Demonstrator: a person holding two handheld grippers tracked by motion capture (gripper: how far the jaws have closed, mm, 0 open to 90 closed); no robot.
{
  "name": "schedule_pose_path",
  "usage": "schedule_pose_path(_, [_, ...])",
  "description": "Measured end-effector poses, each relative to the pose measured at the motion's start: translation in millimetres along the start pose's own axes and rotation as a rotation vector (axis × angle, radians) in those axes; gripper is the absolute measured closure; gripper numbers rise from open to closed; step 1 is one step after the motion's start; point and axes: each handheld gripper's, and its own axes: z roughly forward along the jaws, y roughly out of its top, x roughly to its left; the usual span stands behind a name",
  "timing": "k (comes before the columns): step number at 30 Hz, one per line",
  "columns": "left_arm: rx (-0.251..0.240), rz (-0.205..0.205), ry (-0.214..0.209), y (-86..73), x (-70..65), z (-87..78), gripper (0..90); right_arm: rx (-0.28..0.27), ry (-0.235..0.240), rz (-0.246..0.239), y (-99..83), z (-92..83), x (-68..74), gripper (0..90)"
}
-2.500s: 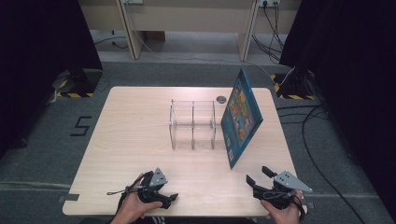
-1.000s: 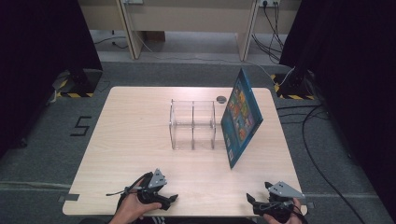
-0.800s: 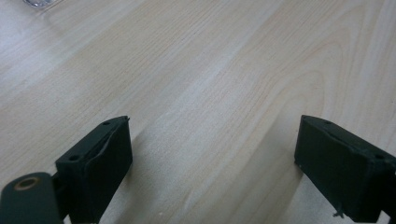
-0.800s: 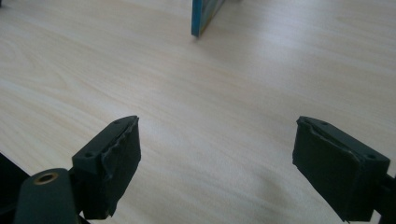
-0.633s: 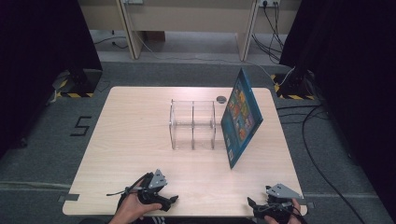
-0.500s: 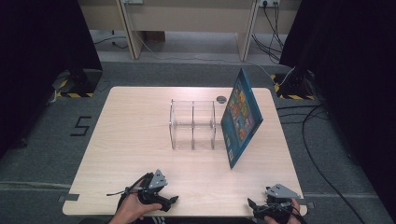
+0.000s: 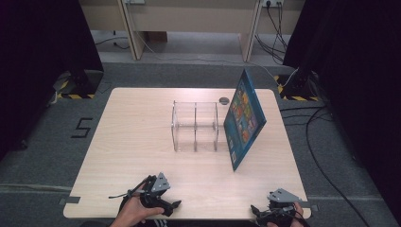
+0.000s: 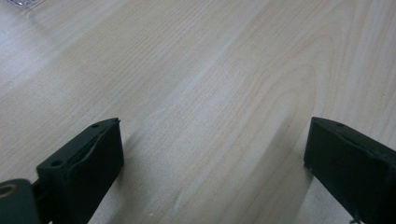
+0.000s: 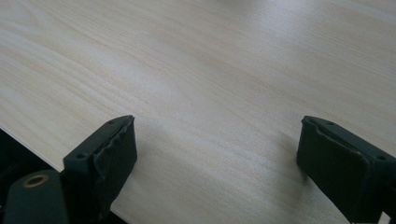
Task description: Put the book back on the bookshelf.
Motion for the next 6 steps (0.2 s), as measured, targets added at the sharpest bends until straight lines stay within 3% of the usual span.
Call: schedule_pose_path(6, [0.001, 0.001, -0.001, 0.0, -0.1, 0.1, 3.2, 0.002, 0.004, -0.006, 0.3, 0.0, -0.6, 12.7])
